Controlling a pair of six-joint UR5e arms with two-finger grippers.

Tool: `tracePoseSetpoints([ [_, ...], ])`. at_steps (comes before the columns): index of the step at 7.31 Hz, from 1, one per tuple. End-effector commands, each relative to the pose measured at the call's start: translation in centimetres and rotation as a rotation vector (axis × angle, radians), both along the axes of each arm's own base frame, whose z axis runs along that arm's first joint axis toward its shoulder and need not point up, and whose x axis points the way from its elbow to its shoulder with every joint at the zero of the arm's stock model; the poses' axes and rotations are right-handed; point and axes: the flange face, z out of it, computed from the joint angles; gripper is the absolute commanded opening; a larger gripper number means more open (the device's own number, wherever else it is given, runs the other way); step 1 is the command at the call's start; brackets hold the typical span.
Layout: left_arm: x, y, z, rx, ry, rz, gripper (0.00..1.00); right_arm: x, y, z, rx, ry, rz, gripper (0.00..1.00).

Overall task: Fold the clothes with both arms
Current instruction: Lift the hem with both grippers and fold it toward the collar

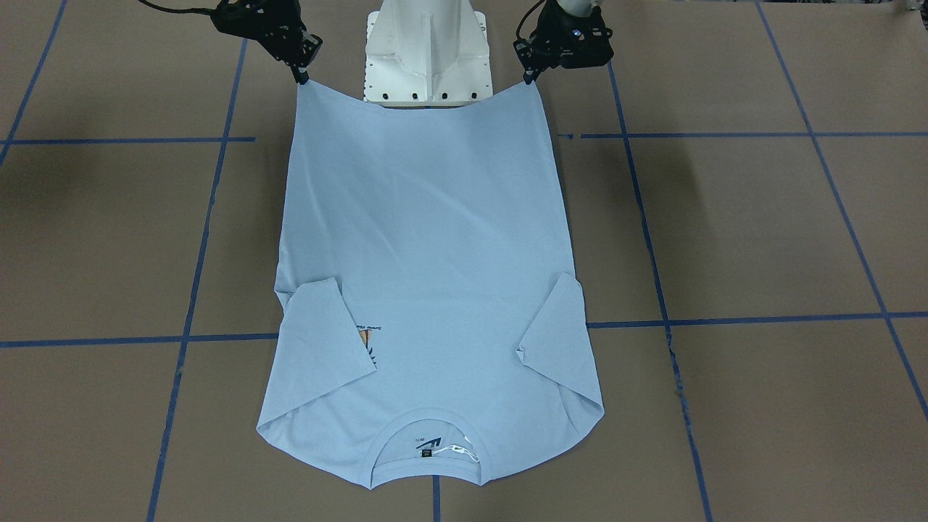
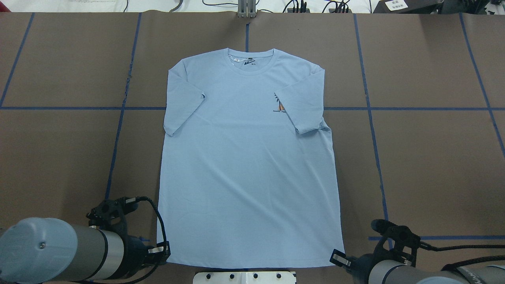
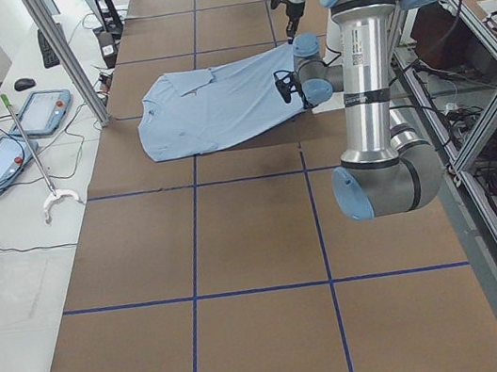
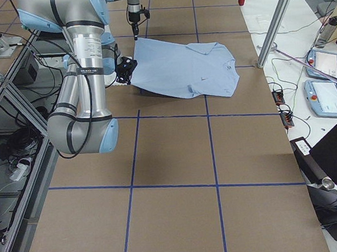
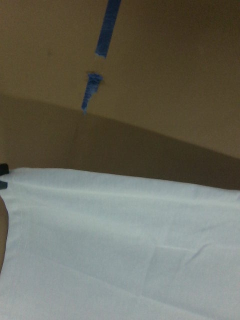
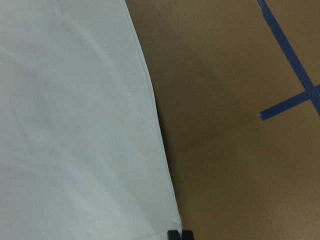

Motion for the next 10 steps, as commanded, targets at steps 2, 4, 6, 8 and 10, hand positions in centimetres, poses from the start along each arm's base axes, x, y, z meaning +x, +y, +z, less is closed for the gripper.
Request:
tracePoseSetpoints([
  [2,-2.4,-3.2,-2.4,0.027,0.031,-0.075,0.00,2.4,-5.3,-0.6,0.054,0.004,0.134,0.00],
  [4,-0.9,-10.6,-3.0,0.123,0.013,-0.180,0.00,-0.4,-12.6,-2.1,0.147,0.021,0.214,0.00],
  [6,1.7,-18.3,-1.8,0.244,-0.068,-0.292,0.00,-1.3,-19.5,-2.4,0.207,0.069,0.277,0.00],
  [8,1.9,-25.8,2.3,0.311,-0.101,-0.354,0.00,-3.3,-29.5,-1.4,0.209,0.154,0.286,0.00],
  [10,0.9,-34.4,4.4,0.357,-0.121,-0.443,0.00,-3.6,-41.3,2.0,0.194,0.235,0.251,0.00],
])
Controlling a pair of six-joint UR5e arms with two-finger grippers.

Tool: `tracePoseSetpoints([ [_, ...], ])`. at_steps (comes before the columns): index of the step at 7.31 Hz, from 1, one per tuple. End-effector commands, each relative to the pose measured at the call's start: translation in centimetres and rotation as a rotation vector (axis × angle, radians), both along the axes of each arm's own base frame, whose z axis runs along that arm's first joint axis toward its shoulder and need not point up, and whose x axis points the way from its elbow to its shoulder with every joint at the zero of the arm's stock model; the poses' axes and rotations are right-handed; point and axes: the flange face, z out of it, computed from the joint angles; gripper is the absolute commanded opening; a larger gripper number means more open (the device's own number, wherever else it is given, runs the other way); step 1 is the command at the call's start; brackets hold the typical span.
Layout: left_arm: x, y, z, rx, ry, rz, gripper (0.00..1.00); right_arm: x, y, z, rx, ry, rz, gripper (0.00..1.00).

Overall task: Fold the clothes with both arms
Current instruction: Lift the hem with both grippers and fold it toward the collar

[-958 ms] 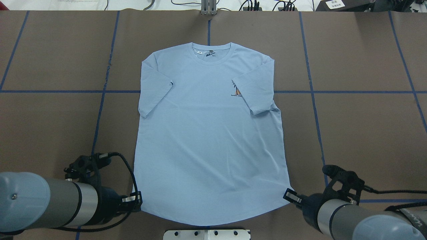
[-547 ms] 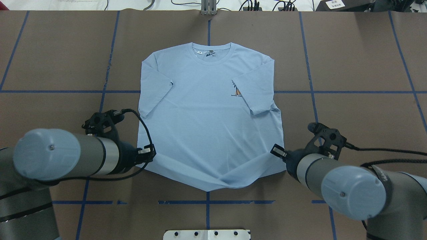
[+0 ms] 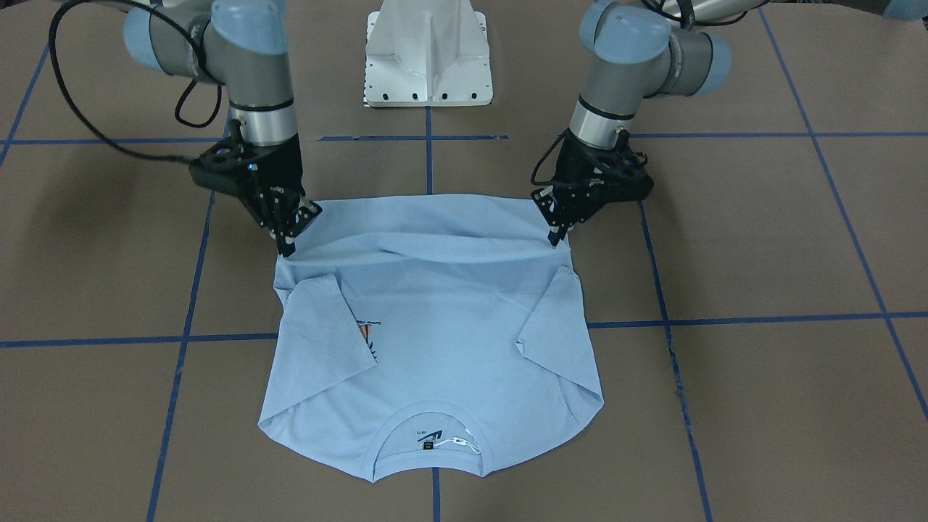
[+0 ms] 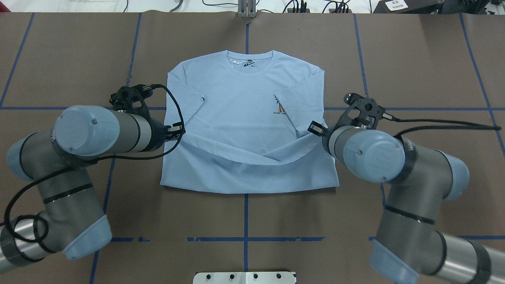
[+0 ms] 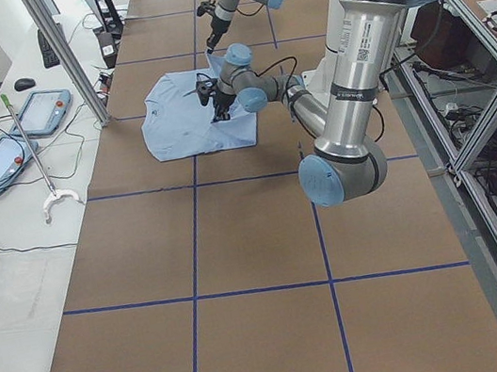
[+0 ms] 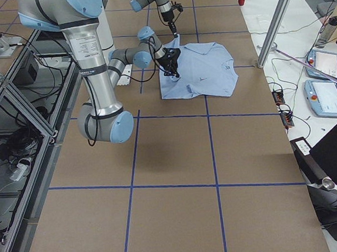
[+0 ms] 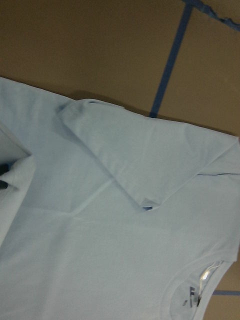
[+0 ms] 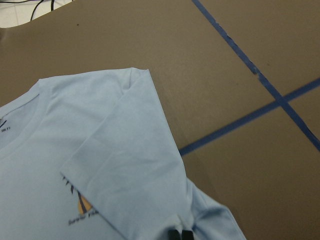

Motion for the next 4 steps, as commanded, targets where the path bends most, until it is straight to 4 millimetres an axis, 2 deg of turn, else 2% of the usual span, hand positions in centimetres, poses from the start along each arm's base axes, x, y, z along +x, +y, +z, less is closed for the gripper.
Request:
tracePoseSetpoints([
  [1,-1.4,-8.6,2.0,0.050,-0.036,-0.080,0.00,-1.0,-11.1,4.2,-0.020,0.040,0.004,0.00],
  [2,-1.5,-9.8,2.2,0.077,-0.036,-0.112,0.00,-2.5,-14.0,4.2,-0.020,0.062,0.001,0.00],
  [3,-1.2,-10.7,2.5,0.094,-0.056,-0.152,0.00,-2.9,-16.2,4.7,-0.033,0.096,-0.005,0.00],
  [4,-0.3,-11.8,2.9,0.095,-0.073,-0.166,0.00,-2.6,-17.1,4.8,-0.029,0.112,-0.008,0.00],
])
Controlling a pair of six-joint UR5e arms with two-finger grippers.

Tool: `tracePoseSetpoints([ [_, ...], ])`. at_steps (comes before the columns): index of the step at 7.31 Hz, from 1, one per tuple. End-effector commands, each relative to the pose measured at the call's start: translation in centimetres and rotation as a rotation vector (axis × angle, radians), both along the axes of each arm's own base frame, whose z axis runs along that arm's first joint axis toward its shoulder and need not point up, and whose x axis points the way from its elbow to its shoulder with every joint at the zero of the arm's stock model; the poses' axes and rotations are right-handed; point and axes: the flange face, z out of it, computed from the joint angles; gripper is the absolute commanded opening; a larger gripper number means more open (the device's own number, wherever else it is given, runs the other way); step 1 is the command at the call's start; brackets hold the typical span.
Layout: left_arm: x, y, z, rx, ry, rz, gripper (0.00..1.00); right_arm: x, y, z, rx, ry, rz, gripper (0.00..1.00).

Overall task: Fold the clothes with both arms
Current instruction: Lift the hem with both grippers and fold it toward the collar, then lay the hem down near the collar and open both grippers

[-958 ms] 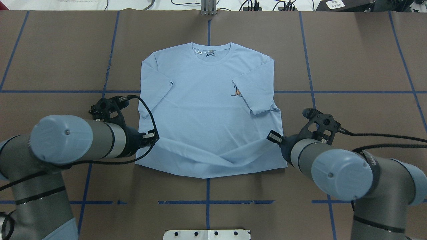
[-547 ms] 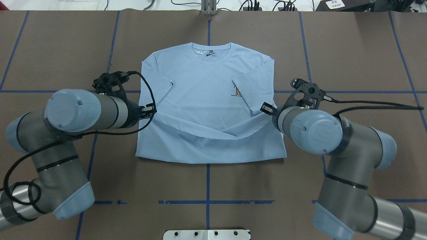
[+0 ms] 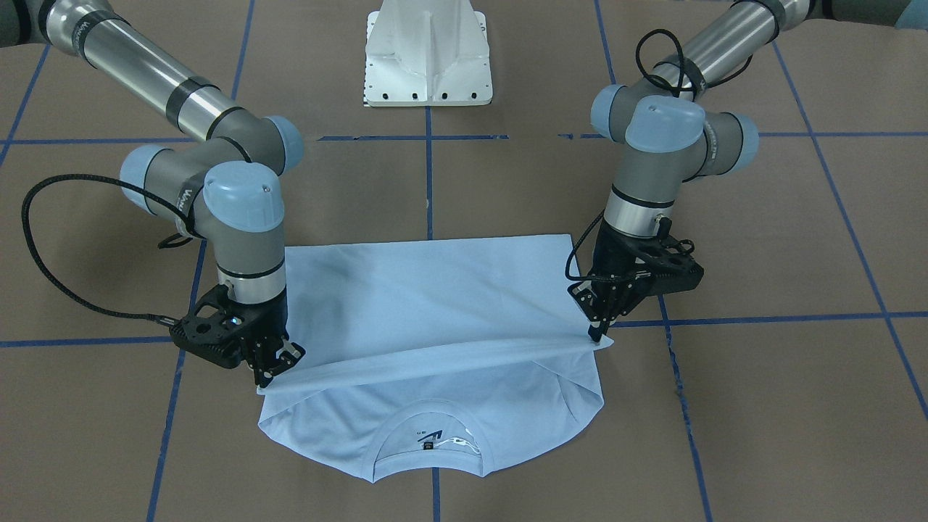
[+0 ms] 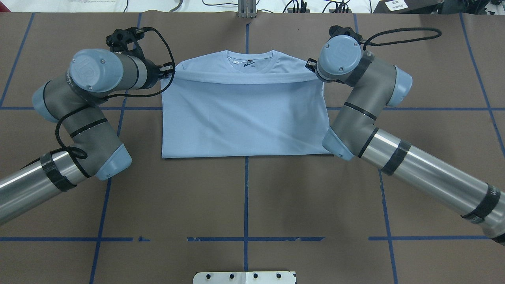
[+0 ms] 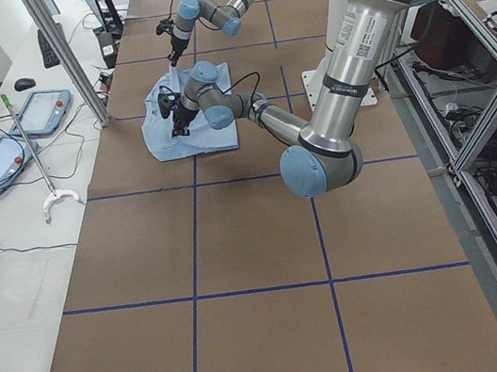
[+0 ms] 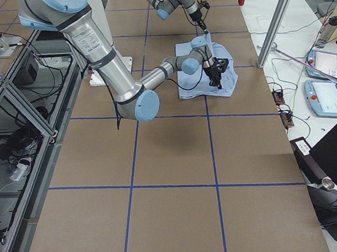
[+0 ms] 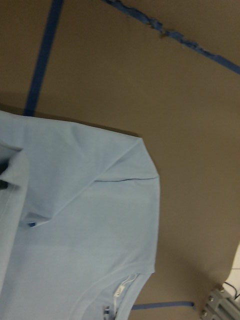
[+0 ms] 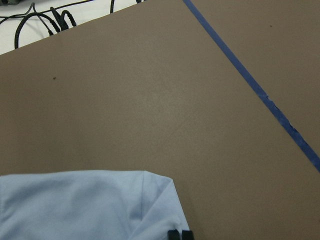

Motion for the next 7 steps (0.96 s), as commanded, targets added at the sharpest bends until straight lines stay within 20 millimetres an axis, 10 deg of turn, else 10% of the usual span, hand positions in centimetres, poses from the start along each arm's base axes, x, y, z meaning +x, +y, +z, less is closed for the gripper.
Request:
tracePoseSetpoints([
  [1,1.4,-2.5,1.4,0.028,-0.021,-0.051,0.00,0.0,-2.0,0.5,-0.004,0.029,-0.006,0.00],
  [7,3.8,-5.0,4.1,0.040,-0.024,-0.071,0.00,-1.4,-3.3,2.3,0.023,0.044,-0.032,0.00],
])
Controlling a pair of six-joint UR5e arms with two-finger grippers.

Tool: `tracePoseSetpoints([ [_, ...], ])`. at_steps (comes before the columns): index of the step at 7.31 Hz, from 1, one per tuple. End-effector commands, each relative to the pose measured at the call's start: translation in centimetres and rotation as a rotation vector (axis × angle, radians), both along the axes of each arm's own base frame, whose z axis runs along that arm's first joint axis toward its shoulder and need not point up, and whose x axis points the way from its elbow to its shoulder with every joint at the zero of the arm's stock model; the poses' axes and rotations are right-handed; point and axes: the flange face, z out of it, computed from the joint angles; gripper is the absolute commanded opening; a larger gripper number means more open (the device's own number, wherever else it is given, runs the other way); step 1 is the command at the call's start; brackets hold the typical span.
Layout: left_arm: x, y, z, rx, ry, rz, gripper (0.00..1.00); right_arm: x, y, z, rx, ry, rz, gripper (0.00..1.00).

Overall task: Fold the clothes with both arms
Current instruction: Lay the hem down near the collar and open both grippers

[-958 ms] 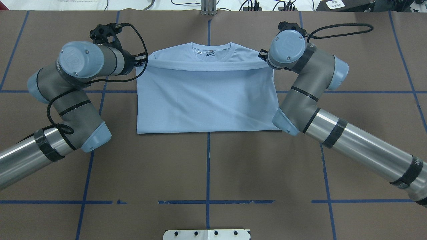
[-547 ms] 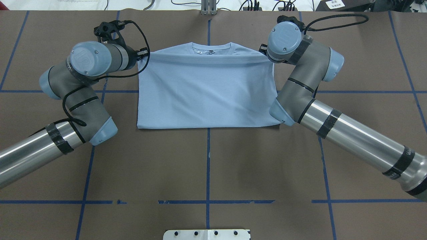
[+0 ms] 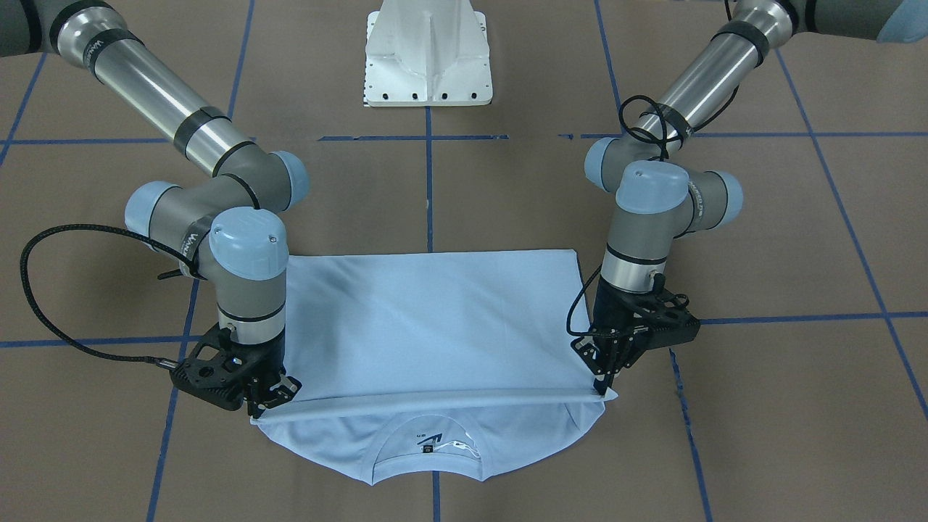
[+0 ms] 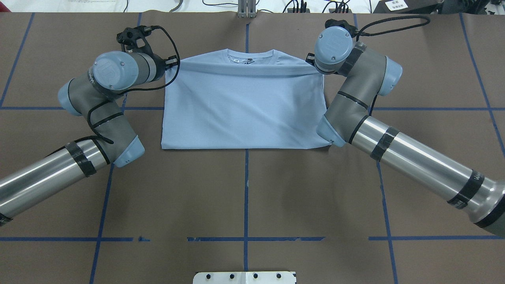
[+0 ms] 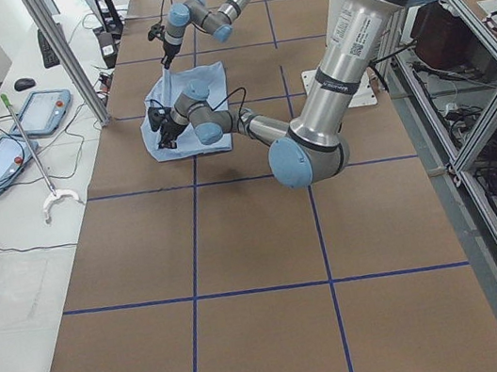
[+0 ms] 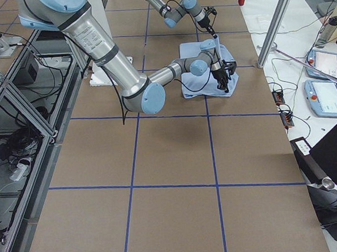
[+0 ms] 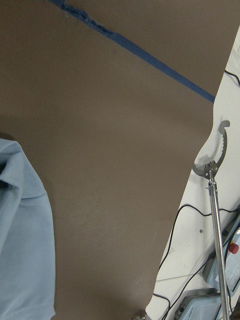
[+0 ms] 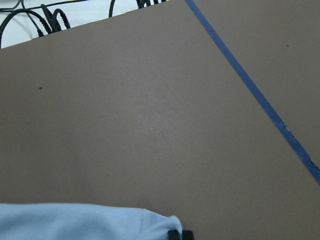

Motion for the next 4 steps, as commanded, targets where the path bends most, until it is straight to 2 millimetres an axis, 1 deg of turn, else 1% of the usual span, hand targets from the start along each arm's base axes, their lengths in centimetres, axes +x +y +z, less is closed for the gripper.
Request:
tracePoseSetpoints([
  [1,0.3,-0.3,0.3,-0.005,-0.007,-0.002,0.00,-0.3,-0.4,0.0,0.019,-0.012,0.001,0.00],
  [2,0.4,-0.4,0.9,-0.011,-0.013,-0.002,0.00,-0.2,-0.5,-0.1,0.021,-0.013,0.001,0.00],
  [3,0.5,-0.5,1.0,-0.012,-0.015,-0.002,0.00,0.7,-1.1,0.1,0.028,-0.001,0.002,0.00],
  [4,0.7,-0.5,1.2,-0.010,-0.012,0.000,0.09,0.9,-1.3,0.1,0.043,0.014,-0.021,0.00],
])
